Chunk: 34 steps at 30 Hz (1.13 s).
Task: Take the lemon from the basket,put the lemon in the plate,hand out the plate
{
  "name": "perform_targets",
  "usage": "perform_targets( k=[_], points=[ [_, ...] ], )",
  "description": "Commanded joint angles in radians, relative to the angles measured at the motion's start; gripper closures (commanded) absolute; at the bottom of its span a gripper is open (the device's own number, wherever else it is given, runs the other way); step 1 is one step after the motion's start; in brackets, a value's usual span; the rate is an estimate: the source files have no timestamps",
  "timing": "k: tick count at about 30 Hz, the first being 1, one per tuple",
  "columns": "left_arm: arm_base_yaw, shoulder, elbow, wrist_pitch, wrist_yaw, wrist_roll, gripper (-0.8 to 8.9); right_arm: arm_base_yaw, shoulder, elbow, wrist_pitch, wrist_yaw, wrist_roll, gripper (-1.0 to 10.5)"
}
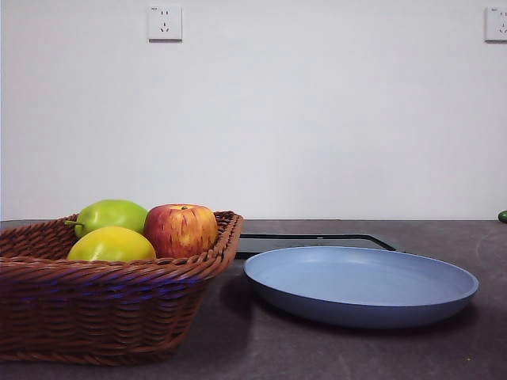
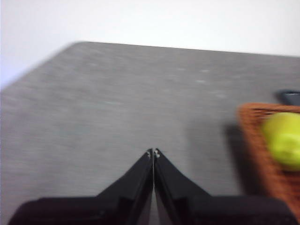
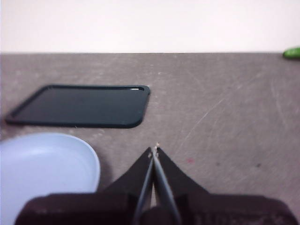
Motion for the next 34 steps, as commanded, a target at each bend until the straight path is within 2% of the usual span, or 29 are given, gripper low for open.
perform_targets(
  k=[1, 6, 8, 10, 13, 15, 22, 28, 34],
  points=[
    [0.002, -0.002, -0.008, 0.011, 0.159, -0.15, 8.04, 0.001, -0.003, -0.004, 0.013, 0.0, 0.25, 9.4],
    [0.002, -0.002, -0.008, 0.021, 0.438, -0.173, 8.04, 0.001, -0.003, -0.004, 0.054, -0.002, 0.404, 9.4],
    [0.002, -0.002, -0.008, 0.041, 0.502, -0.203, 8.05, 0.001, -0.003, 0.002, 0.06, -0.005, 0.435, 9.4],
    [0.002, -0.002, -0.004, 0.064, 0.543, -0.241, 8.06, 0.001, -0.003, 0.016, 0.059, -0.029, 0.436, 9.4],
    [0.002, -0.002, 0.029, 0.049, 0.527, -0.278, 8.06, 0.001, -0.001, 0.067, 0.008, -0.035, 0.436, 9.4],
    [0.002, -0.002, 0.077, -0.005, 0.481, -0.294, 8.06, 0.001, 0.009, 0.116, -0.05, -0.035, 0.433, 9.4],
    [0.002, 0.081, 0.285, -0.132, 0.378, -0.288, 8.06, 0.001, 0.121, 0.333, -0.219, -0.035, 0.382, 9.4],
    [0.002, 0.265, 0.479, -0.211, 0.385, -0.198, 8.06, 0.001, 0.282, 0.528, -0.312, -0.058, 0.296, 9.4],
    [0.002, 0.505, 0.689, -0.351, 0.438, -0.067, 8.06, 0.001, 0.483, 0.728, -0.46, -0.134, 0.212, 9.4]
  ],
)
